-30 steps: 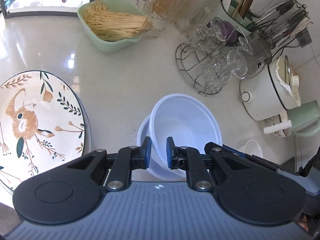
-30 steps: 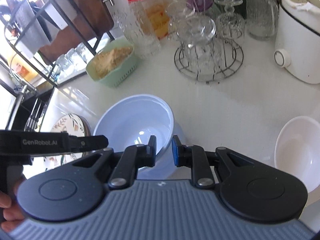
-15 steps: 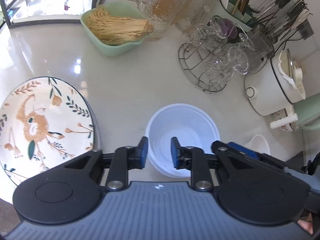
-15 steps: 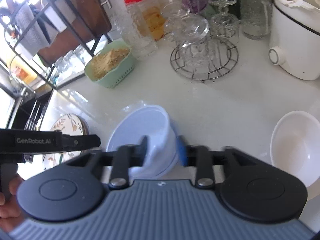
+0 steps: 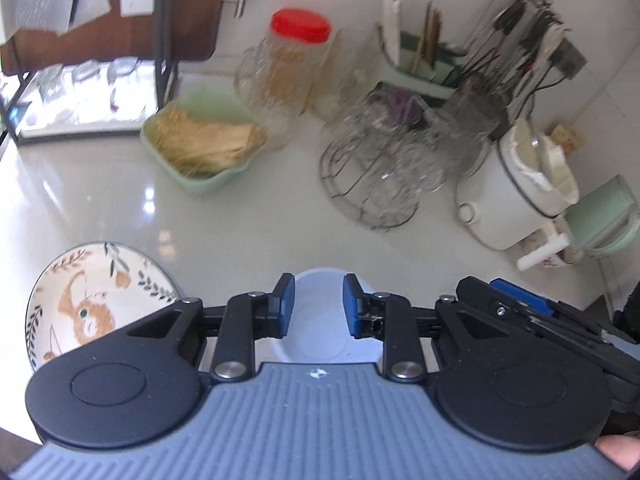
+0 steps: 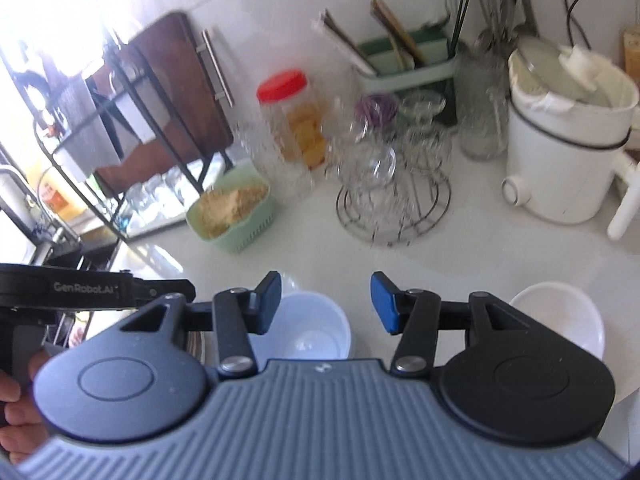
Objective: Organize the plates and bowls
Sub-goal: 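Move the left tool toward the white bowl beside the stove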
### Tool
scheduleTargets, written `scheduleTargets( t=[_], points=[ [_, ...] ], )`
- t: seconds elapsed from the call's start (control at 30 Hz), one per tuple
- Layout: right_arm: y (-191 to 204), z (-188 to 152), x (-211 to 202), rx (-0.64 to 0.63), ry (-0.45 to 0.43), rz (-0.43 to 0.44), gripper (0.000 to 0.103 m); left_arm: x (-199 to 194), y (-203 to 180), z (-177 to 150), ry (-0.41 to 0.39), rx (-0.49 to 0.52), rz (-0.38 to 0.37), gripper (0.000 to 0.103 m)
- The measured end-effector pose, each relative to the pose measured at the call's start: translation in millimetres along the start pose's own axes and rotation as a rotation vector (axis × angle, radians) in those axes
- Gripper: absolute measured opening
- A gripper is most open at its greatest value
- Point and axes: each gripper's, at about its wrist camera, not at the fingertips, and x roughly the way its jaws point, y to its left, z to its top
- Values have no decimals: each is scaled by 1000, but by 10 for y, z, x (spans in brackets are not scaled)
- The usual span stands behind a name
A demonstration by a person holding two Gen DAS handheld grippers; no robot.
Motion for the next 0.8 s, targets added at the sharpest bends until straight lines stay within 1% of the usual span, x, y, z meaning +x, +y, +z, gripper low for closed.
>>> scheduleTargets(
  t=[0.13, 0.3, 0.5, 0.63, 0.7, 0.8],
  points=[
    [-11, 49, -152, -7, -49, -7, 53, -163, -129, 27, -48, 23, -22, 30],
    [-18, 47, -290, -11, -97, -18, 53, -311, -313, 39, -93, 66, -31, 30],
    [-103, -6, -414, 9, -130, -42, 53, -351, -503, 3, -102, 110, -50, 30],
    [-166, -62, -516, -11, -148, -87, 53, -352, -641, -38, -104, 146, -68, 30],
    [-210, -87, -578, -19, -162, -109, 53, -374, -700, -77, -130, 153, -68, 30],
    [-295, -128, -662, -1, -176, -132, 53, -386, -765, -147, -142, 156, -88, 30]
  ],
)
